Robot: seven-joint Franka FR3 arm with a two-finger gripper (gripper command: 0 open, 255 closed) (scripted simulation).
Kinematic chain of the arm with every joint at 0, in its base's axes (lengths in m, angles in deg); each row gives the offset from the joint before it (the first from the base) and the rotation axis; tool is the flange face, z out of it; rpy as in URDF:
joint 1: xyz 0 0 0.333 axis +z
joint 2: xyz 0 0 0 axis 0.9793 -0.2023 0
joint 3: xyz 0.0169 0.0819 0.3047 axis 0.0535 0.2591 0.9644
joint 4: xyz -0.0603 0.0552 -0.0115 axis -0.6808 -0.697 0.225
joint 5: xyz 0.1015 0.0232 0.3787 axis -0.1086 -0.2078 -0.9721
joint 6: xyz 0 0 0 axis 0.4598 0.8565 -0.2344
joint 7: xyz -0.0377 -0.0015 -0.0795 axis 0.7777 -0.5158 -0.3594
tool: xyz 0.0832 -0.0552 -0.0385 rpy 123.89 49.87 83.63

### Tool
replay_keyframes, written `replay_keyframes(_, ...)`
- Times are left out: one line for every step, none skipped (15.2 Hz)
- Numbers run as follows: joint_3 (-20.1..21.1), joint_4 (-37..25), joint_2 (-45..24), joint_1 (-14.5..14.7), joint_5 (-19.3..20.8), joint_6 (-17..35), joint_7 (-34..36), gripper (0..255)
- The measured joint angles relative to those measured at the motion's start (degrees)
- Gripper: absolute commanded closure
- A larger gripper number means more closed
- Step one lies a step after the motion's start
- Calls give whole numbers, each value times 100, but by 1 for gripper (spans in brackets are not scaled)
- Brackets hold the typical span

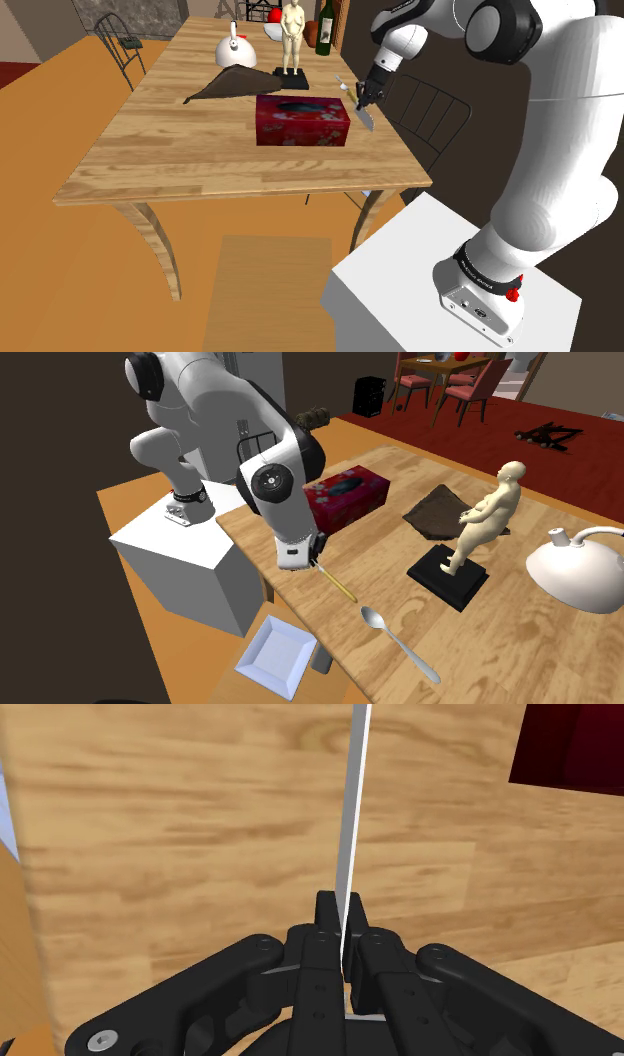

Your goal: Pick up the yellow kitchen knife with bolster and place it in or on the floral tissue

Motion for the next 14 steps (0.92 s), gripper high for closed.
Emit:
replay_keyframes(-6,0,24,3,14,-35,16,255)
replay_keyframes(-11,-38,40,3,30,-91,43,255)
replay_keyframes(-17,-58,67,6,46,-139,67,255)
replay_keyframes(-23,-86,95,8,62,-192,93,255)
replay_keyframes(-30,-85,143,15,79,-234,116,255)
replay_keyframes(-36,-131,167,15,96,-298,147,255)
replay_keyframes(-43,-163,189,11,109,-349,164,255)
replay_keyframes(-49,-202,210,8,123,-407,185,255)
replay_keyframes(-58,-244,243,3,141,-477,209,255)
replay_keyframes(-61,-290,259,3,153,-531,237,255)
replay_keyframes(-66,-318,293,7,168,-588,267,255)
replay_keyframes(-71,-349,323,7,182,-643,289,255)
replay_keyframes(-75,-384,338,5,191,-689,308,255)
replay_keyframes(-81,-451,350,-3,205,-764,334,255)
